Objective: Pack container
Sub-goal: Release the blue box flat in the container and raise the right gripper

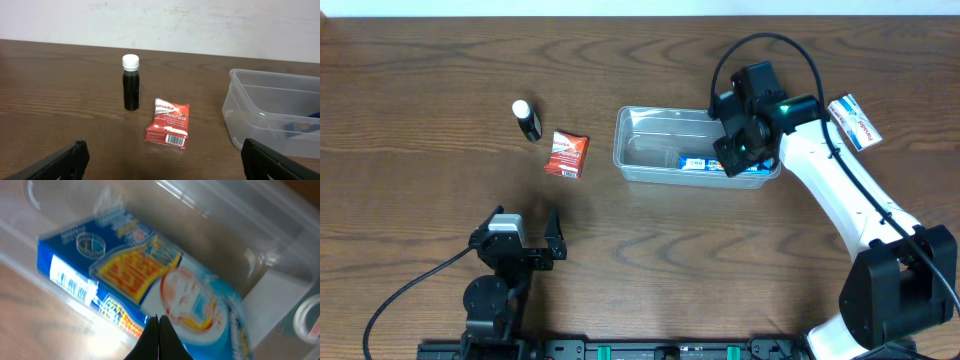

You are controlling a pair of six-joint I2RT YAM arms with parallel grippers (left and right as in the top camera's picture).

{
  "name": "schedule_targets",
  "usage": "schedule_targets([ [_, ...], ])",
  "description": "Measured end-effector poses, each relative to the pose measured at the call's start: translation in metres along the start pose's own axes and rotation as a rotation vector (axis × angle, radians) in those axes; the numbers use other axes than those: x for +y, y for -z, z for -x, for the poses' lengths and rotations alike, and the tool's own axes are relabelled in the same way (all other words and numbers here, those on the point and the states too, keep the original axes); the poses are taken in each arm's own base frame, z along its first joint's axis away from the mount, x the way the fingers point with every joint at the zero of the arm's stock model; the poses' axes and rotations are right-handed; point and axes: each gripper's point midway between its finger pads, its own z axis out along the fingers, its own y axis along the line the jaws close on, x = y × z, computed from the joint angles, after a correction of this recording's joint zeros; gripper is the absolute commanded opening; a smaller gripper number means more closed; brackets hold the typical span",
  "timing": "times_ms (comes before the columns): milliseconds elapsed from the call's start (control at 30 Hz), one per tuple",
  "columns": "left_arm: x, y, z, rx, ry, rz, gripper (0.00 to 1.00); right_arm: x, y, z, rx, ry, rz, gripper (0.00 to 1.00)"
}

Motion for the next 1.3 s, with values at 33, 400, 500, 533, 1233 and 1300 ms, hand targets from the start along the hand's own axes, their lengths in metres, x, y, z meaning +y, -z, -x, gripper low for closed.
schedule_targets([
  [33, 0.0, 0.0, 0.0, 0.0, 0.0, 0.0, 0.98, 0.001, 0.0, -0.007, 0.03, -0.009, 0.004, 0.01],
  [400, 0.0, 0.0, 0.0, 0.0, 0.0, 0.0, 0.98, 0.002, 0.001, -0.016, 0.063, -0.024, 0.007, 0.01],
  [500, 0.0, 0.0, 0.0, 0.0, 0.0, 0.0, 0.98, 0.0, 0.0, 0.001, -0.002, -0.019, -0.001, 0.01],
  [533, 0.0, 0.0, 0.0, 0.0, 0.0, 0.0, 0.98, -0.001, 0.001, 0.004, -0.016, -0.019, -0.002, 0.01],
  [1233, 0.0, 0.0, 0.0, 0.0, 0.0, 0.0, 0.98, -0.02, 0.006, 0.028, -0.117, -0.076, -0.036, 0.27],
  [1300, 0.0, 0.0, 0.0, 0.0, 0.0, 0.0, 0.98, -0.021, 0.006, 0.03, -0.125, -0.075, -0.038, 0.2],
])
